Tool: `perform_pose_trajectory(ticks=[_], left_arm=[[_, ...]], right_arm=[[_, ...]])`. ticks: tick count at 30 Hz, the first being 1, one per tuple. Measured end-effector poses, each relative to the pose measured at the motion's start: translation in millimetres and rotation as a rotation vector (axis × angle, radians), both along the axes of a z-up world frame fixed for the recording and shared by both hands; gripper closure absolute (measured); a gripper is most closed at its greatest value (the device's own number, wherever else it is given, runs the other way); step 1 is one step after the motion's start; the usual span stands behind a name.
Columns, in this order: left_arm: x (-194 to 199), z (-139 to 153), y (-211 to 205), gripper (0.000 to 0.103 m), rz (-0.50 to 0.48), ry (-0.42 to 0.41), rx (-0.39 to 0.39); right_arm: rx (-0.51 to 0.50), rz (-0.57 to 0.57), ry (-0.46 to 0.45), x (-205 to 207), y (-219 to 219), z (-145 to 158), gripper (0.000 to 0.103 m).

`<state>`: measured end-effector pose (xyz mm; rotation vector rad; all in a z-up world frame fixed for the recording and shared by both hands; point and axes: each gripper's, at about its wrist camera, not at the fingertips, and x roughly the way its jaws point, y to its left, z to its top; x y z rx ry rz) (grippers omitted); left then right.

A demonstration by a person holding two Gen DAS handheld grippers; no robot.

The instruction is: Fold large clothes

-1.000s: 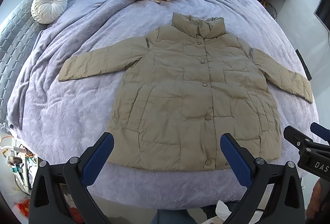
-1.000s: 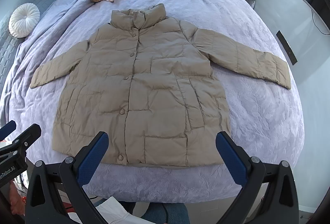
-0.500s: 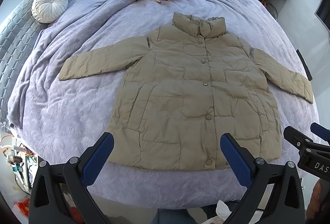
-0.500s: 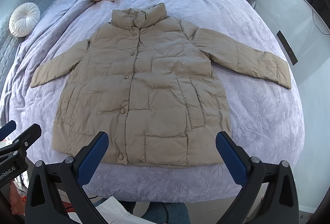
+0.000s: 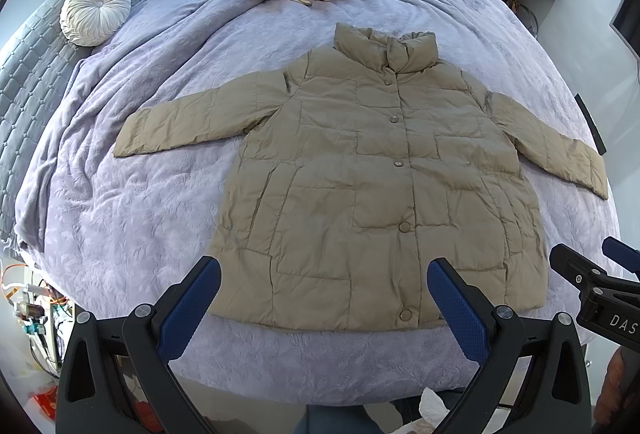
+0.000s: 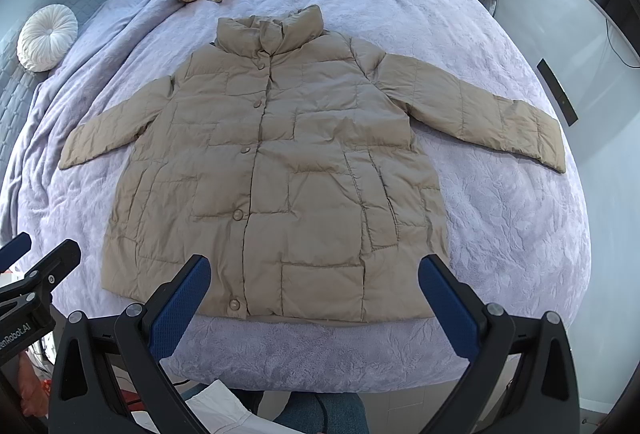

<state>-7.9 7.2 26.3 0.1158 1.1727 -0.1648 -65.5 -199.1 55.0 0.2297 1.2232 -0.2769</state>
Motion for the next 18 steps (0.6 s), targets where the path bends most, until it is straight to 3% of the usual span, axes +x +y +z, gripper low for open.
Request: perform_pose_trajectory(ticks=[18], left_arm=[[-0.7,-0.1,-0.1,0.0,0.002,0.001,0.001]], right_arm=[[0.0,0.002,0.0,-0.9,-0.8,-1.8,0.0]])
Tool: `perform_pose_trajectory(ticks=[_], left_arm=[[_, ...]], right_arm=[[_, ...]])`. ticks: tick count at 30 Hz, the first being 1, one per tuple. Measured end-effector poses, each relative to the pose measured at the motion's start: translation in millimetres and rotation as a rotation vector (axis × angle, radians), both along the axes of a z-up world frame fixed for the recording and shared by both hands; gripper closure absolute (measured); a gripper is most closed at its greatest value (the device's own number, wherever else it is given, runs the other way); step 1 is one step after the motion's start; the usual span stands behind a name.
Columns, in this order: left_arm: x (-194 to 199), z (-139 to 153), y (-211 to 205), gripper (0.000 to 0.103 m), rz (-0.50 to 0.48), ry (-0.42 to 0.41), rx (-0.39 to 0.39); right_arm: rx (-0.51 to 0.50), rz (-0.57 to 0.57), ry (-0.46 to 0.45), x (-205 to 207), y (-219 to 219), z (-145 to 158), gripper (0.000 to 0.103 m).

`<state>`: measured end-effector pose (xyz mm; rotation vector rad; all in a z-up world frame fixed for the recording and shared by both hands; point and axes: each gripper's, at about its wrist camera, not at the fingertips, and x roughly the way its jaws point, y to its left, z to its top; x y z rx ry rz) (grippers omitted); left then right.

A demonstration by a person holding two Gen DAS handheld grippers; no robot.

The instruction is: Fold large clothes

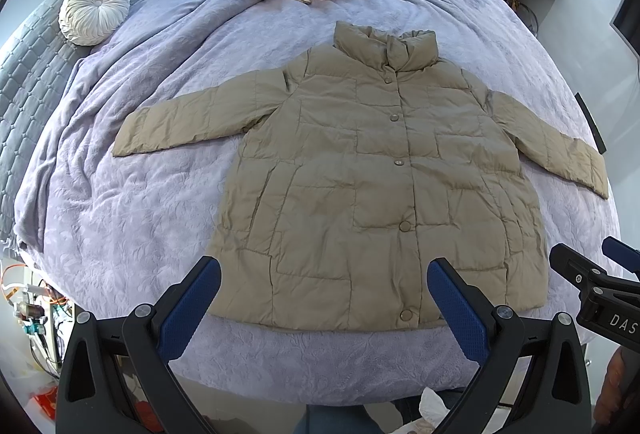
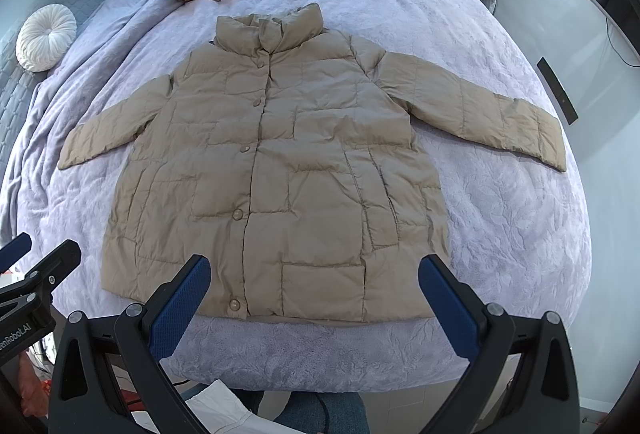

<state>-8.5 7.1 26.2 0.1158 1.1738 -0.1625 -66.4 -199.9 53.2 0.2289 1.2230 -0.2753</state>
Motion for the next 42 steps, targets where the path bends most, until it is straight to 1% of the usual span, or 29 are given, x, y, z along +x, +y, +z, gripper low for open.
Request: perform_pose_trajectory(ticks=[29,31,34,37,38,42], left_arm=[[-3,-2,2,0.0,-0.002,0.009,-0.002],[-2,-4,3,0.0,-0.003,0.013,-0.004],[-2,-6,4,0.0,-0.009,0.017,-0.006],[7,-10,5,0.0,-0.015,0.03,-0.01],[8,-11,6,0.0,-0.015,0.034,-0.011],[18,-23,17,0.0,0.001,0.069,-0.01]], right_arm=[[0.0,0.0,0.006,3,2,-1,0.0],[-0.001,0.0,0.009,7,8,-4,0.0],[-0.002,-0.003,0.015,6,4,-4,0.0],[-0.004,-0.011,0.022,6,5,-8,0.0],[-0.006,-0.014,0.055,11,6,-9,0.0],[0.05,-0.027,0.064,17,5,-13,0.0]])
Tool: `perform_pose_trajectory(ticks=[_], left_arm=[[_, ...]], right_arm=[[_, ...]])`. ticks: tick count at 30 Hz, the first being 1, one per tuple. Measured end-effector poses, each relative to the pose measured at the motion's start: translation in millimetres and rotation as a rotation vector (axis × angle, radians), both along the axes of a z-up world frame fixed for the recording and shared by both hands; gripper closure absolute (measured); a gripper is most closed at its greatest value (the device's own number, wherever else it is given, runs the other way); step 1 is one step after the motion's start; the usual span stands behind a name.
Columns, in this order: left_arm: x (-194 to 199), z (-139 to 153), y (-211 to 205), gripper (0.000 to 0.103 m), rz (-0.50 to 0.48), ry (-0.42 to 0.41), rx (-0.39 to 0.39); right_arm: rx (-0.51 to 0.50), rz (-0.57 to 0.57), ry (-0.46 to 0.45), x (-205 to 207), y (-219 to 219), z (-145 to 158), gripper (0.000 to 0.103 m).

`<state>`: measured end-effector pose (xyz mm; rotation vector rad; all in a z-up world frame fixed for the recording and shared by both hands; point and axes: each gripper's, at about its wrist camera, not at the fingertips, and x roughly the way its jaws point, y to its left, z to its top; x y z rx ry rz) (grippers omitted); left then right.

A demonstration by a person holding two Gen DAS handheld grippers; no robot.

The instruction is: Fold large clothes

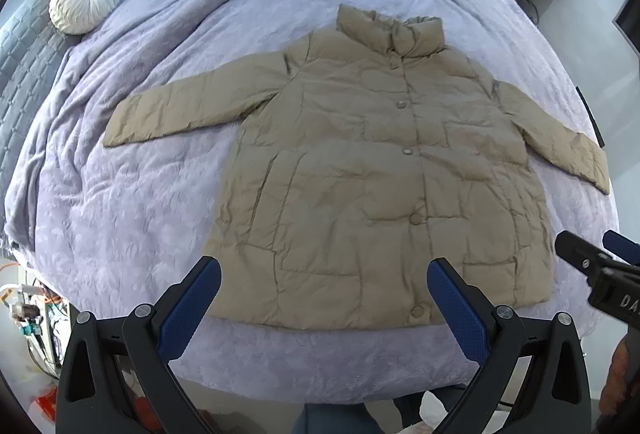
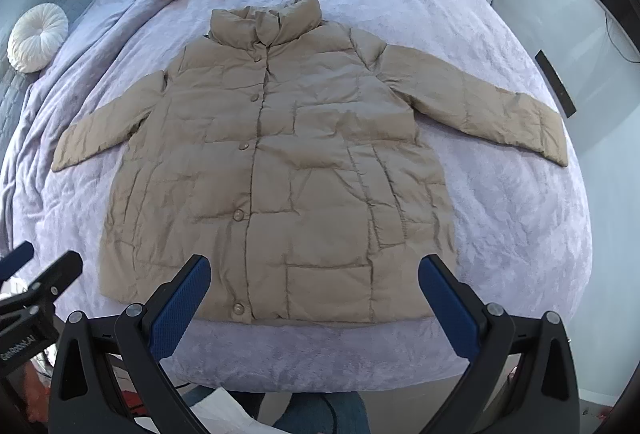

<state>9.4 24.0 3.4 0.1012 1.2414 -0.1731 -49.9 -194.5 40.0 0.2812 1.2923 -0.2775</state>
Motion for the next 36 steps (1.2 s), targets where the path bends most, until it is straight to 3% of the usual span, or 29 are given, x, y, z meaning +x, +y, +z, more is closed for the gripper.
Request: perform_pose_trajectory(ticks=[3,9,16,25,30,36], left_arm=[[9,-10,13,0.0,0.018,0.032,-0.012],[31,-31,49,0.0,0.06,0.062,-0.042],[80,-75,113,0.0,0.185,0.06,-0.067],[166,-136,220,0.0,0.436,0.007,-0.156],[218,-176,277,0.0,0.583,-0.01,-0.276],[269,-218,310,0.0,0.645,-0.032,-0.28]], right_arm=[[0.101,-0.013,0.045,9,3,-4,0.0],[0.103,-0.011,-0.066,34,20,-14,0.0],[0.179,0.082,0.011,86,67,-50,0.0],[0.115,0.237,0.088,170,132,-102,0.0],[0.1,0.293,0.059,226,157,-126,0.0],[0.137,0.356,-0.052,283,183,-143,0.0]])
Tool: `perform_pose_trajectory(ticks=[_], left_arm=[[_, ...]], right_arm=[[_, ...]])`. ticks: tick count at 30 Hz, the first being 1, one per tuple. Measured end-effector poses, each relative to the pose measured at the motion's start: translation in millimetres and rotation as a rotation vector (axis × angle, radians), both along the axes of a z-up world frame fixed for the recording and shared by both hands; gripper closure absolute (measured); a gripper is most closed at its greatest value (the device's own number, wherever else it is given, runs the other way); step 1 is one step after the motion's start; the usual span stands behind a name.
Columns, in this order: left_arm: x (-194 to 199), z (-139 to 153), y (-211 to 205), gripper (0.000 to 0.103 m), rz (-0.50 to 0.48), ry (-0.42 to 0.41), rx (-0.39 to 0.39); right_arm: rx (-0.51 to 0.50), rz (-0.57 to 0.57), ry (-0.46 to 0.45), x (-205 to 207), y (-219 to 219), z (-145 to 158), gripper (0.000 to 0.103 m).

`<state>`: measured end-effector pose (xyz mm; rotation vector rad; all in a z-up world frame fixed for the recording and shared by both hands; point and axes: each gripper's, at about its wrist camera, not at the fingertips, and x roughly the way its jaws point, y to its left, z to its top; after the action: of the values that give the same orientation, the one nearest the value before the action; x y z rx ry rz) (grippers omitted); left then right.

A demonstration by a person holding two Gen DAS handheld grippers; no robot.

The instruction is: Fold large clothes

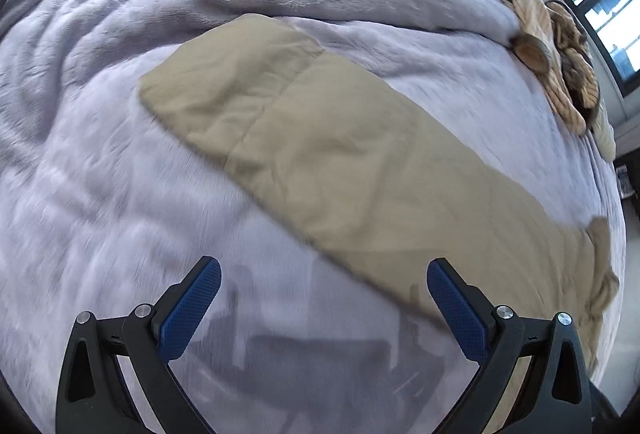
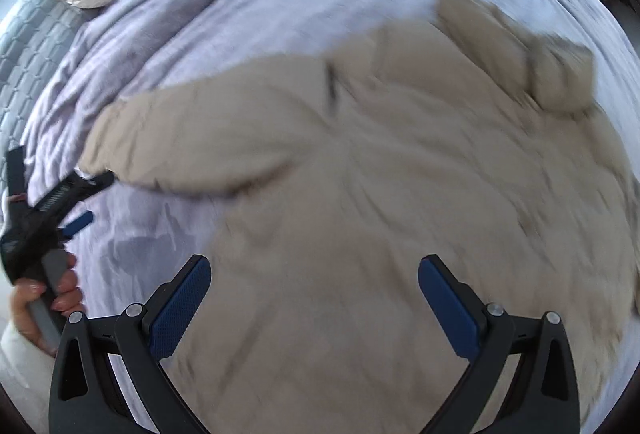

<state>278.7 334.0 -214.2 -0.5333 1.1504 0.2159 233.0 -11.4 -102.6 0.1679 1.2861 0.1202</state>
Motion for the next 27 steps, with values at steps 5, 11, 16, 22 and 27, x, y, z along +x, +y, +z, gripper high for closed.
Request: perform_pose_trajectory(ticks=[5,11,16,22,27], left_arm=[[21,-30,18,0.0,0.062,-0.015,-0.082],[30,-34,16,0.002,0.069,-0.056,-0.03],[41,-29,2,0.086,0.01,-0.043,0.062],[50,6,-19,0.095,-0.105,-0.159,0.01],[49,53,-57,0.095,-0.225,-0.287,-0.007]], right_arm=[[0.053,-0.01,-0.043,42,11,-27,0.039],[0.123,-0.026,-0.041,64,19,-59,0.083],[0.133,-0.049,0.008,70,22,-88,0.084],[0.1,-0.027,0.01,67,20,-96,0.087],[0.132,-0.048,0.004,64,12,-98,0.087]])
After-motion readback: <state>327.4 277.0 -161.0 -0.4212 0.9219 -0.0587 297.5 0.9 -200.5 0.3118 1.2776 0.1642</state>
